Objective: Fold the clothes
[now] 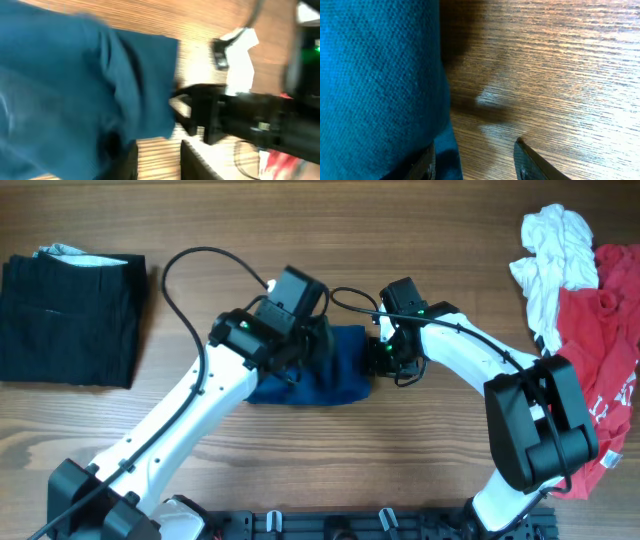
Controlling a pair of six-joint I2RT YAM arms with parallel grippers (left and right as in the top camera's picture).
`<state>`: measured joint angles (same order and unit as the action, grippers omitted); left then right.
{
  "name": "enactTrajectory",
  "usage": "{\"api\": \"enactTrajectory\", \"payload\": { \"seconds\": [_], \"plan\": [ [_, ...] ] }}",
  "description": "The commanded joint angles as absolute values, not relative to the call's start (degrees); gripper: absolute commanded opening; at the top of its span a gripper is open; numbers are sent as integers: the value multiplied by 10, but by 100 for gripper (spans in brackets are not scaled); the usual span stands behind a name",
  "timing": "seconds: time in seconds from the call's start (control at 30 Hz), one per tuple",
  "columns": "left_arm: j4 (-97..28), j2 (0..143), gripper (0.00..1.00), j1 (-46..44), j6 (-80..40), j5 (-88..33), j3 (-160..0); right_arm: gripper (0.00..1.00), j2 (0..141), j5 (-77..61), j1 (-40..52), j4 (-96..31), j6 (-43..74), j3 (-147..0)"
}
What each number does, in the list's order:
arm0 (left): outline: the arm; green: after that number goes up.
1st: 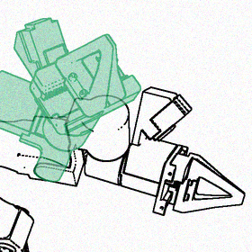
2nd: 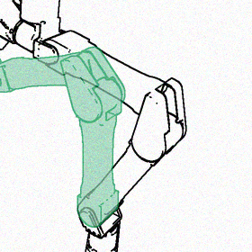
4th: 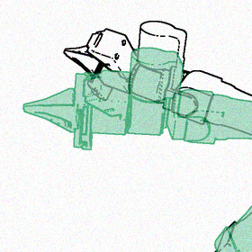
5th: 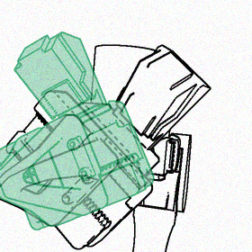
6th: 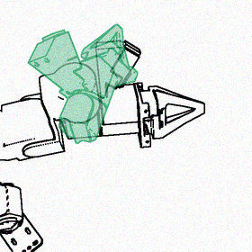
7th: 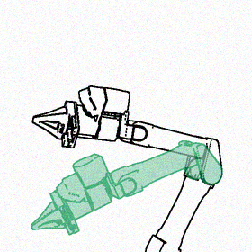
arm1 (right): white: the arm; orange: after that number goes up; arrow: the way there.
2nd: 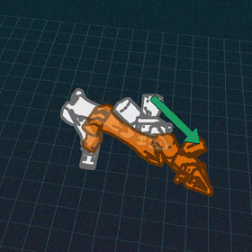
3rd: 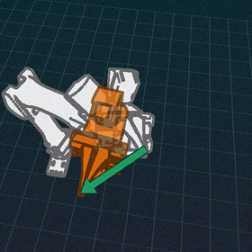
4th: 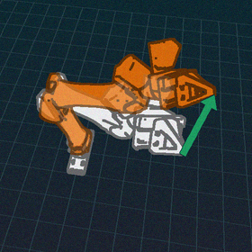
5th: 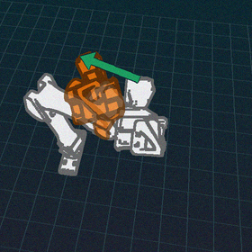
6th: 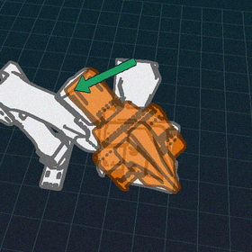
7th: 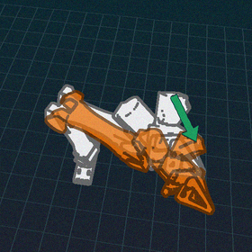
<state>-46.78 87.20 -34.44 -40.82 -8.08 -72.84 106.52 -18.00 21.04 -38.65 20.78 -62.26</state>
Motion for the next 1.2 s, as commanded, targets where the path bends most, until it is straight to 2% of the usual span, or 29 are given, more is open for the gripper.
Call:
{"api": "enactTrajectory", "payload": {
  "seconds": [0.0, 0.17, 0.37, 0.47, 0.53, 0.57, 0.6, 0.7, 0.83, 0.97, 1.0, 1.03, 1.07, 1.1, 1.13, 1.17],
  "plan": [
    [-427, 874, 39, -369, -409, -137, -739, 51, 1076, -196, 218, -384, 212, -618],
    [-466, 864, 32, -314, -377, -107, -739, 55, 1076, -193, 216, -398, 195, -620],
    [-512, 809, 36, -84, -317, -80, -739, 57, 967, -174, 184, -483, 187, -712],
    [-542, 838, 37, -22, -316, -59, -738, 57, 897, -194, 214, -491, 163, -726],
    [-552, 863, 38, -5, -316, -59, -738, 57, 885, -220, 256, -502, 150, -725],
    [-564, 903, 39, 3, -317, -59, -735, 59, 896, -219, 328, -508, 143, -718],
    [-567, 917, 40, 3, -317, -60, -734, 59, 903, -219, 355, -506, 140, -716],
    [-578, 964, 40, 2, -317, -79, -734, 63, 925, -178, 431, -497, 161, -716],
    [-580, 1003, 43, 2, -317, -96, -734, 63, 959, -116, 477, -462, 213, -716],
    [-581, 1006, 43, 1, -317, -96, -734, 62, 1001, -77, 481, -435, 240, -716],
    [-581, 1006, 43, 1, -317, -96, -734, 59, 1008, -74, 481, -431, 242, -716],
    [-581, 1006, 43, 1, -317, -96, -734, 51, 1018, -72, 481, -424, 247, -716],
    [-581, 1006, 42, 1, -317, -96, -734, 23, 1021, -65, 481, -422, 259, -716],
    [-581, 1006, 43, 1, -317, -96, -734, 9, 1021, -52, 481, -423, 278, -716],
    [-582, 1006, 43, 1, -317, -96, -734, 4, 1011, -14, 478, -438, 314, -716],
    [-582, 1006, 42, 1, -317, -96, -734, 4, 997, 23, 473, -460, 360, -716]
  ]
}}
